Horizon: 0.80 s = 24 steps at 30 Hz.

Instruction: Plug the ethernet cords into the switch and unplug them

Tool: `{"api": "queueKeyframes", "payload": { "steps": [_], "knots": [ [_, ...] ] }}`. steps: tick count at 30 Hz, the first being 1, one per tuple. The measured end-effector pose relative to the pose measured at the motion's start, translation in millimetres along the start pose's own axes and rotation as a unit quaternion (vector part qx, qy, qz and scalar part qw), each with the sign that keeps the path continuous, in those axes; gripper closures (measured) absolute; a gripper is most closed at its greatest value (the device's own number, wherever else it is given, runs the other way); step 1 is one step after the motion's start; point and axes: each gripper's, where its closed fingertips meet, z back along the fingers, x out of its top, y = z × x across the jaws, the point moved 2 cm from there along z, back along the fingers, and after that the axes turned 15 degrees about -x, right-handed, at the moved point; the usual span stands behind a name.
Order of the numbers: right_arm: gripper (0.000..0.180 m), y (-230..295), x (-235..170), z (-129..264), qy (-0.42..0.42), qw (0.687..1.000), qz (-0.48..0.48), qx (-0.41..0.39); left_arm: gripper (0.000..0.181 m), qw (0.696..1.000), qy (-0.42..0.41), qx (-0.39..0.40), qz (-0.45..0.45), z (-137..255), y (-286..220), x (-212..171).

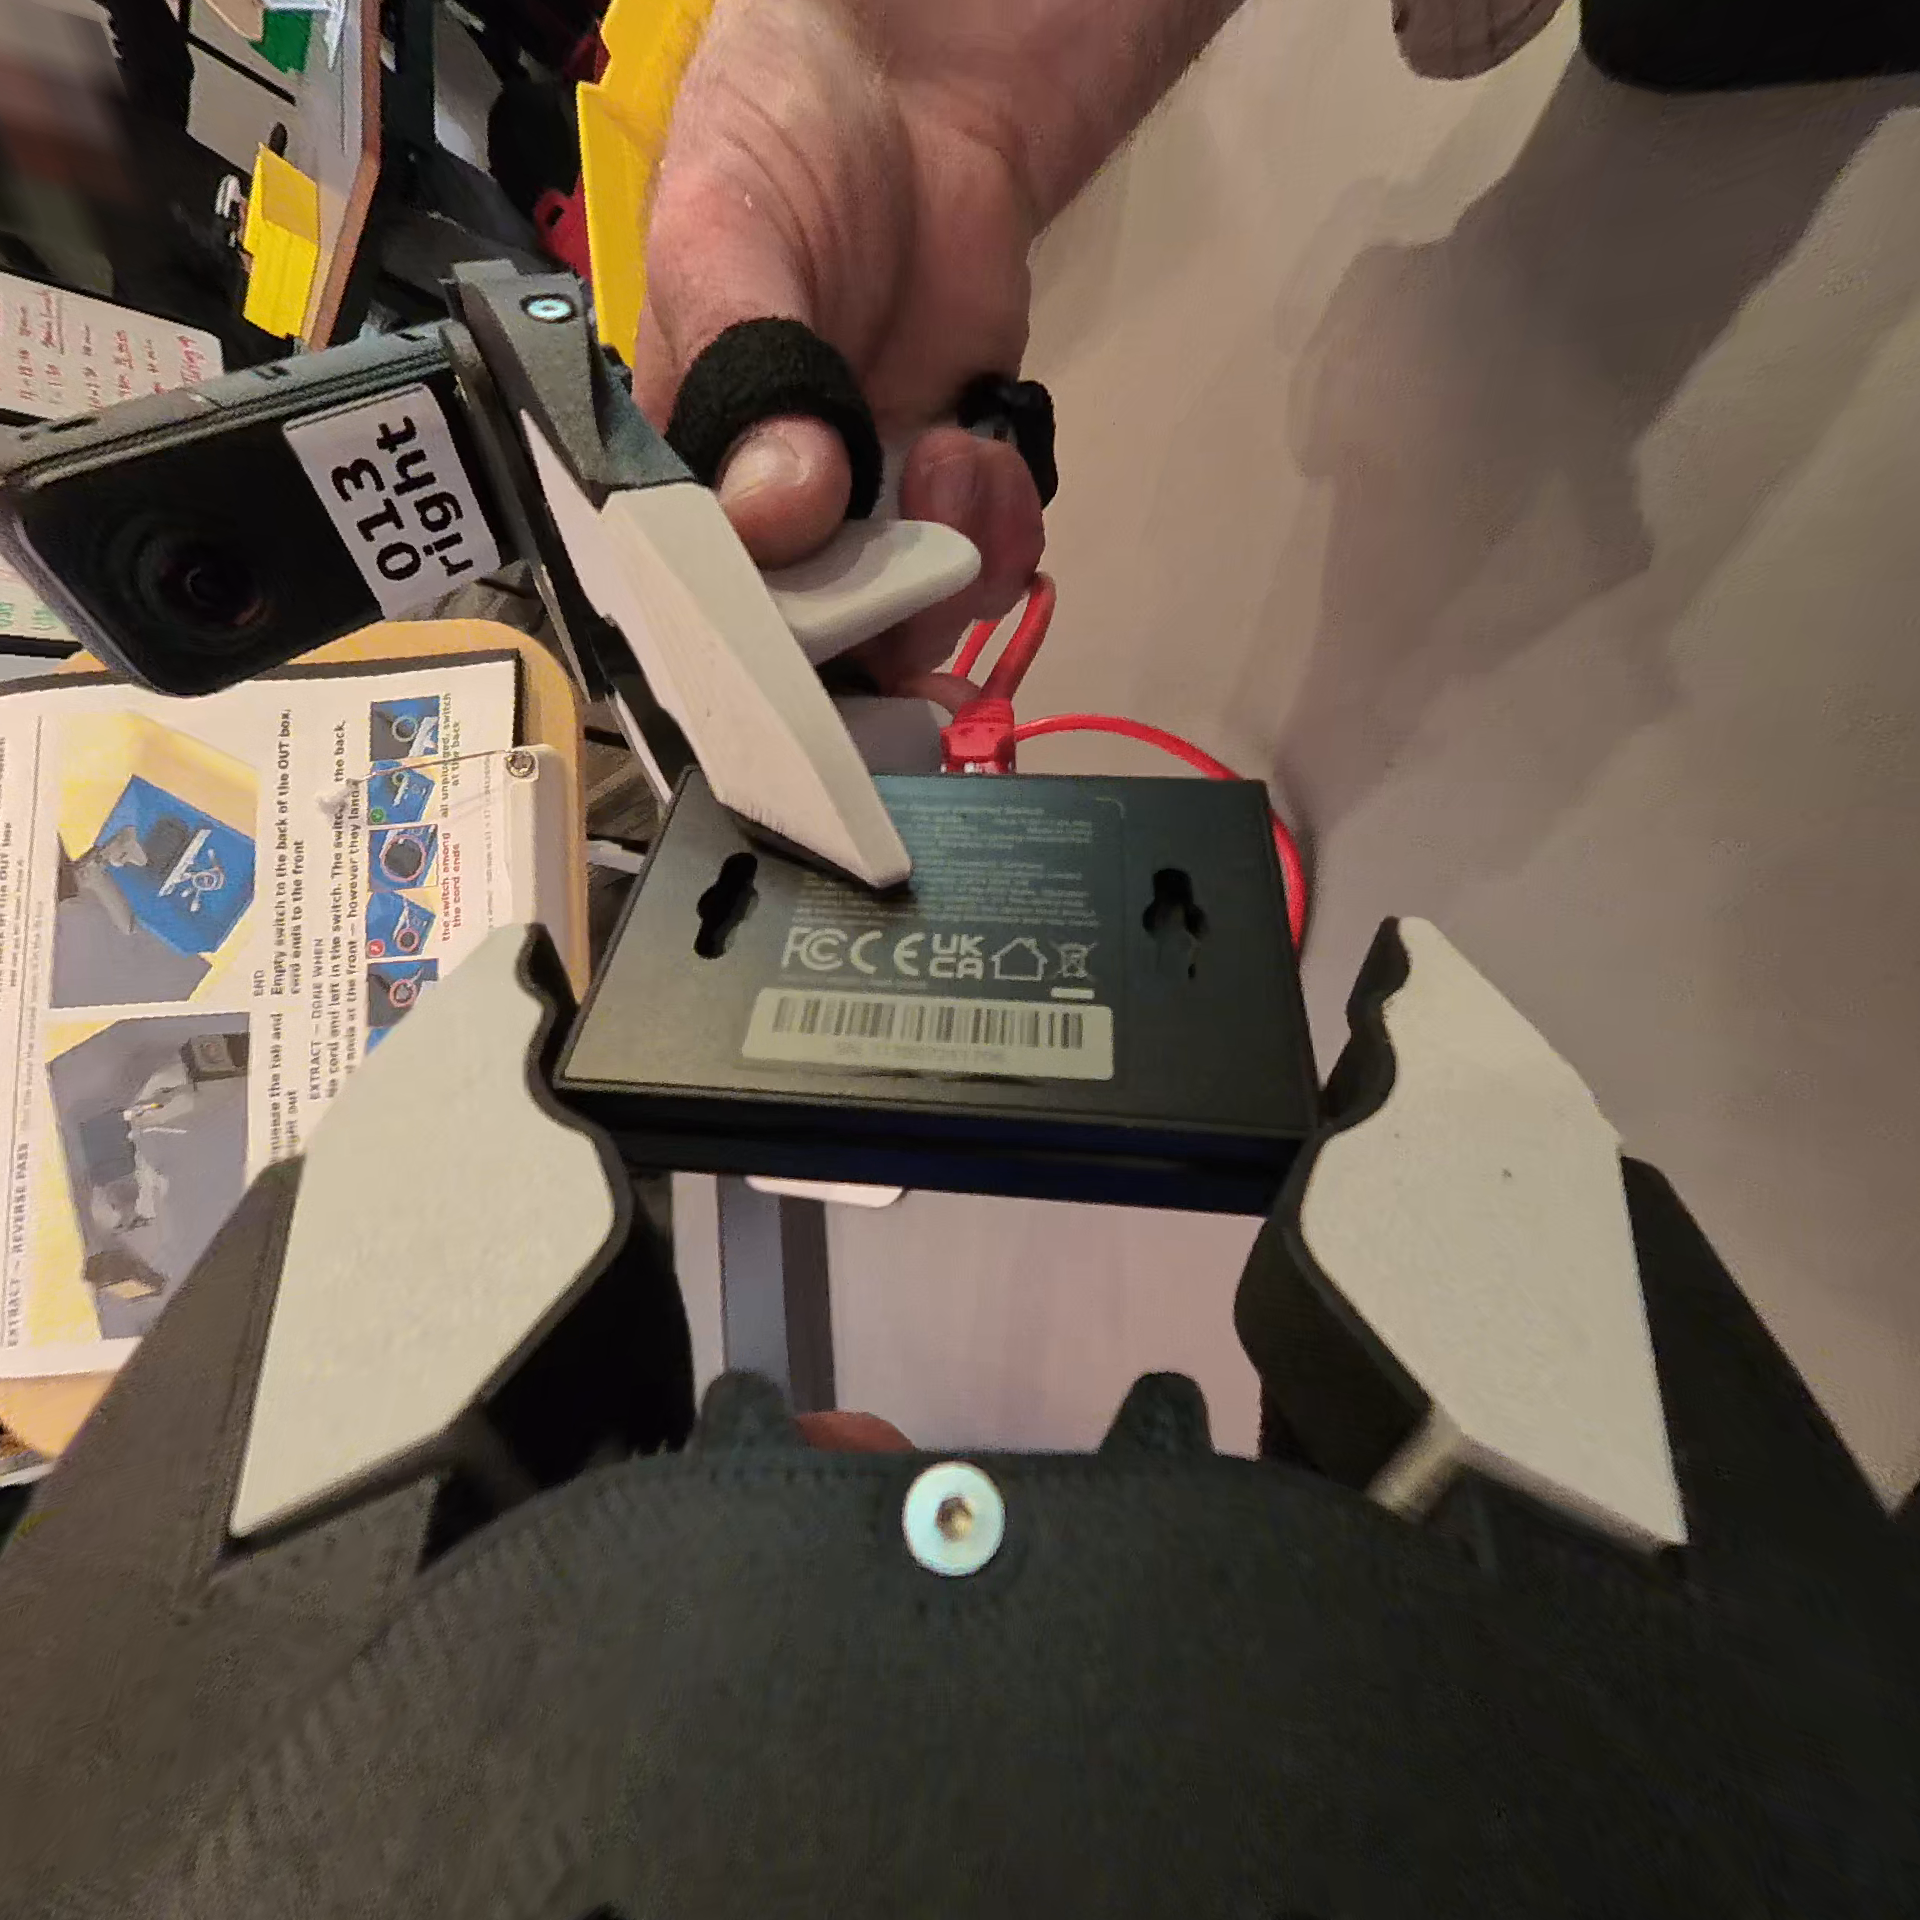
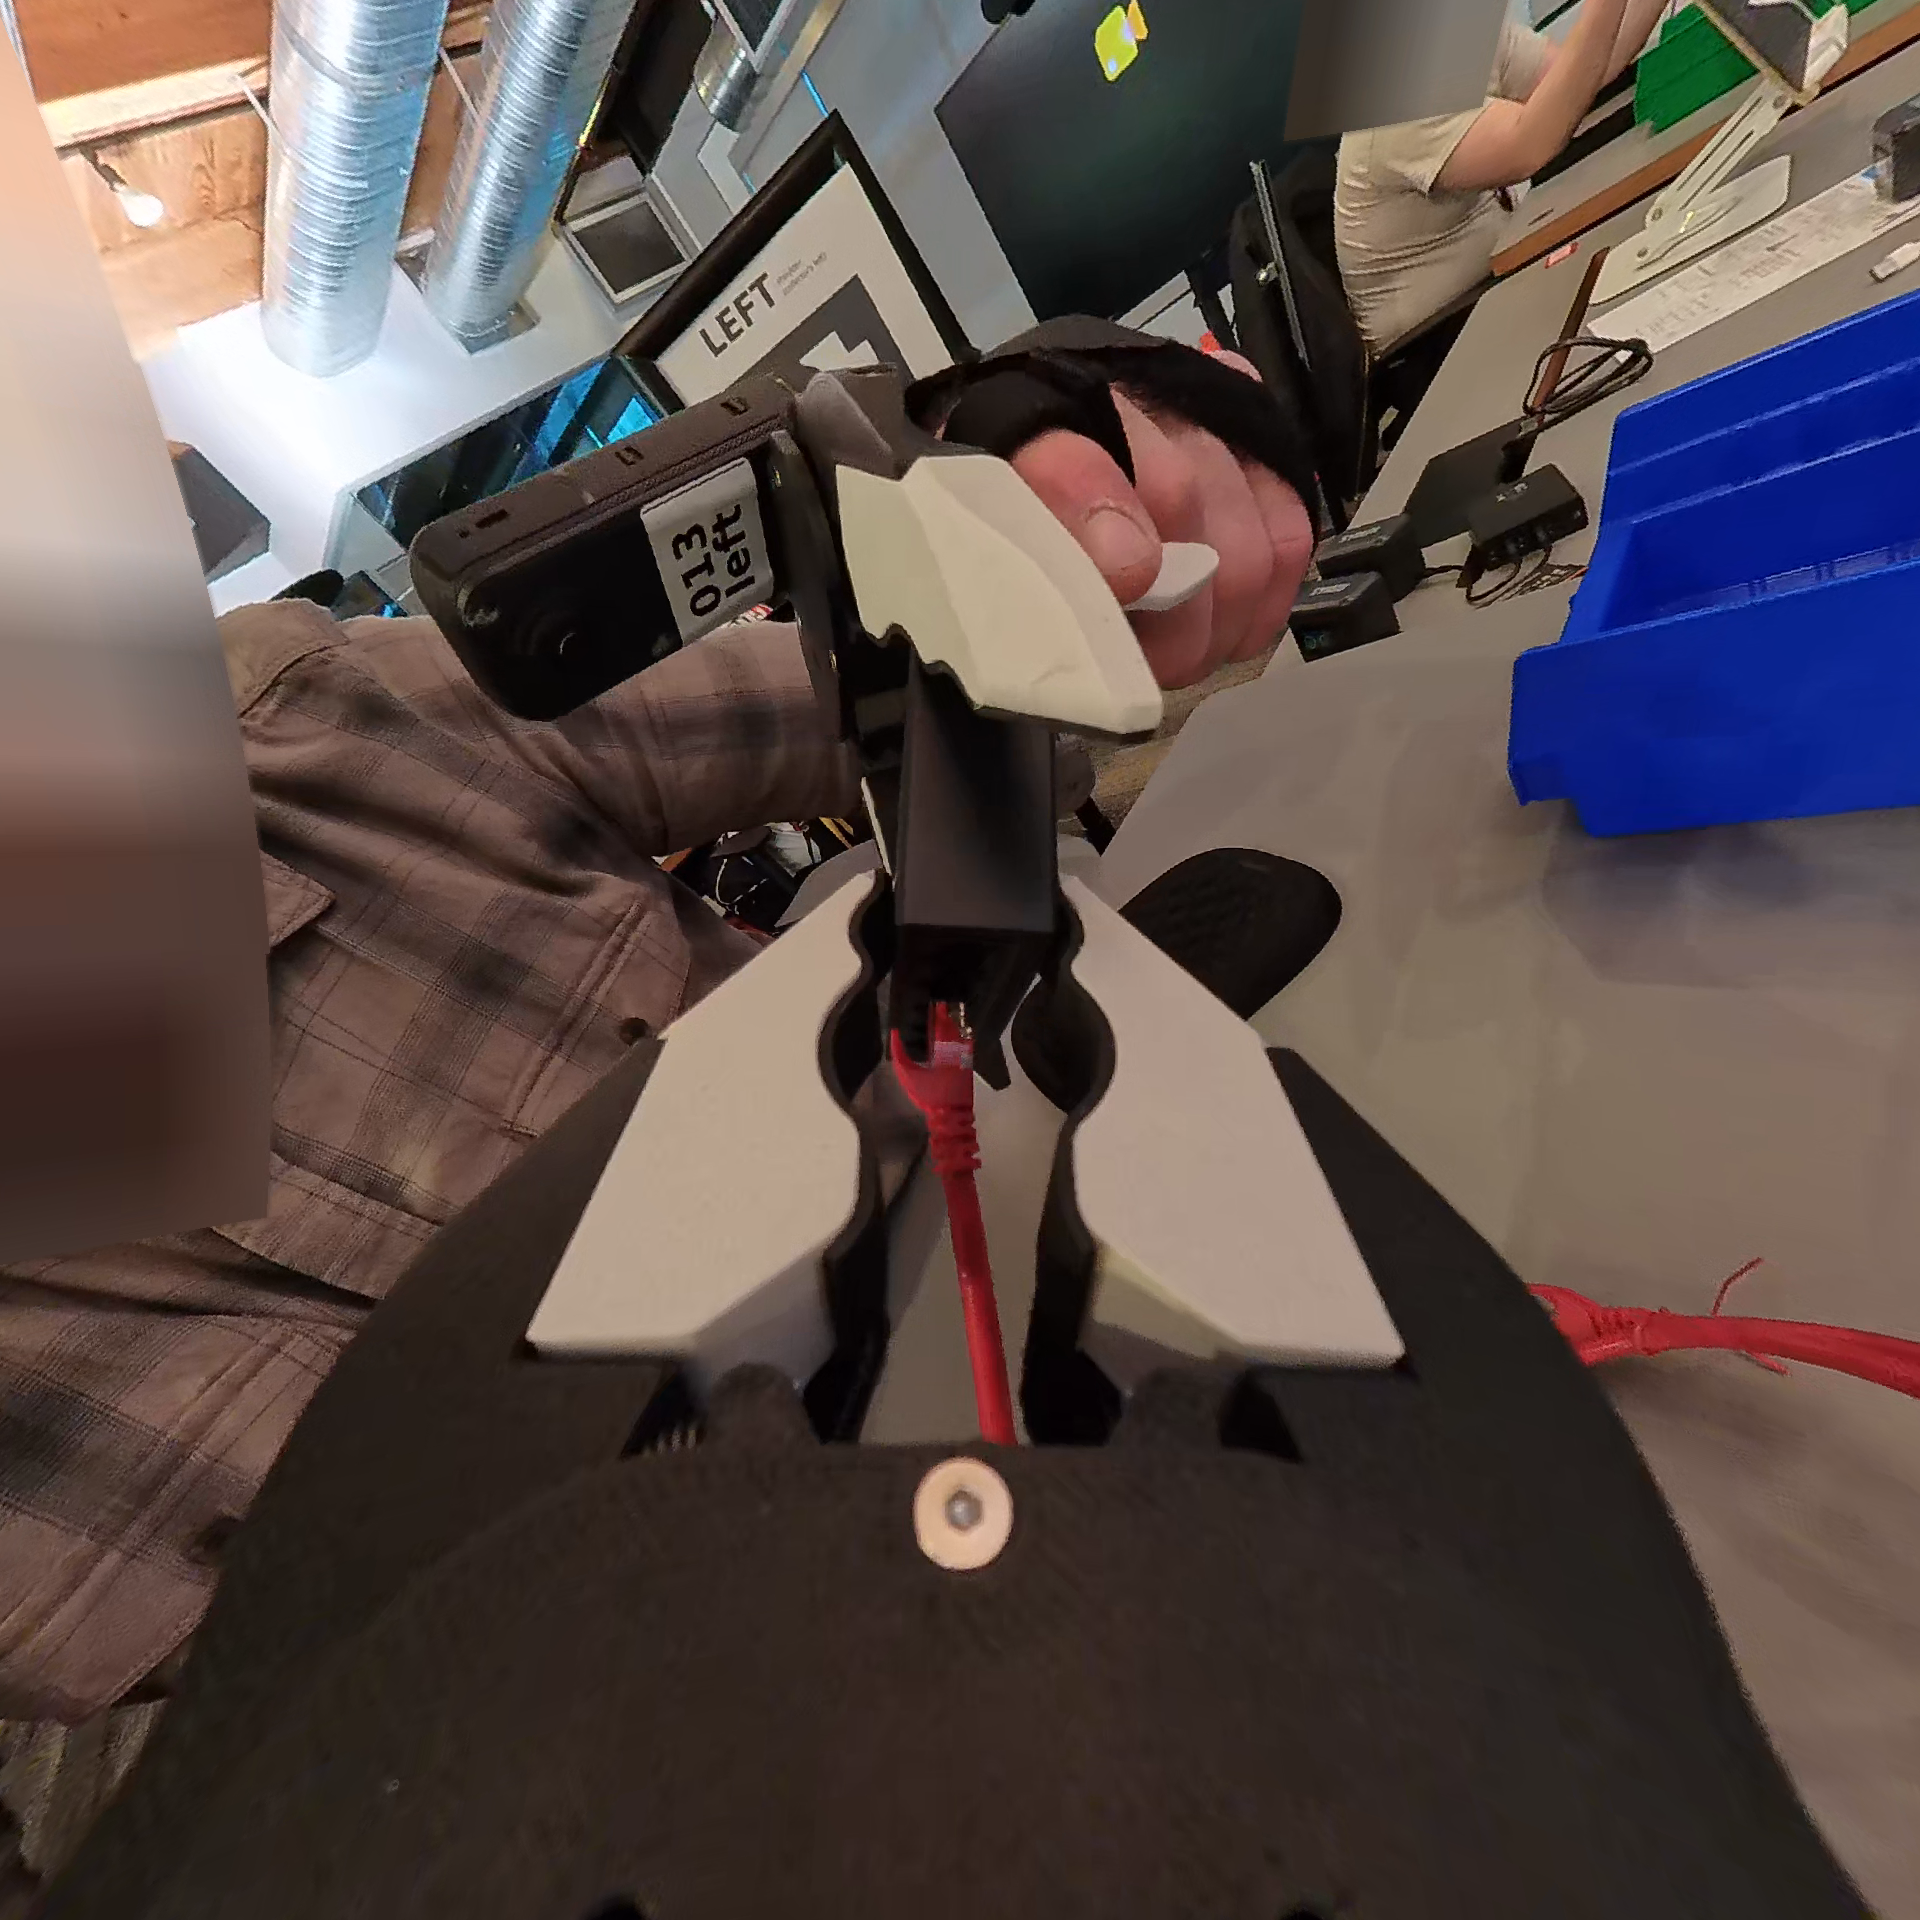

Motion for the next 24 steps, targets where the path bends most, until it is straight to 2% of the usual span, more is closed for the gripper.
{"api": "queueKeyframes", "payload": {
  "steps": [9, 17, 22, 24],
  "knots": [
    [0.154, 0.3, 3.1, -0.7, -0.002, 1.0, 0.002, 0.007, 0.046, 1.0, -0.012, -0.002, 0.006, 2.9, 1.8, 1.6],
    [0.144, -1.4, 6.2, 1.9, -0.005, 1.0, 0.012, -0.007, 0.046, 0.999, -0.029, 0.006, 0.018, 7.9, 4.2, 2.4],
    [0.135, -2.5, 16.3, 16.1, -0.034, 0.996, 0.055, -0.066, 0.046, 0.998, -0.046, 0.013, 0.036, 16.7, 9.2, 2.0],
    [0.132, -1.8, 21.0, 25.9, -0.047, 0.988, 0.095, -0.115, 0.046, 0.997, -0.052, 0.019, 0.045, 21.5, 12.0, 0.8]
  ]
}}
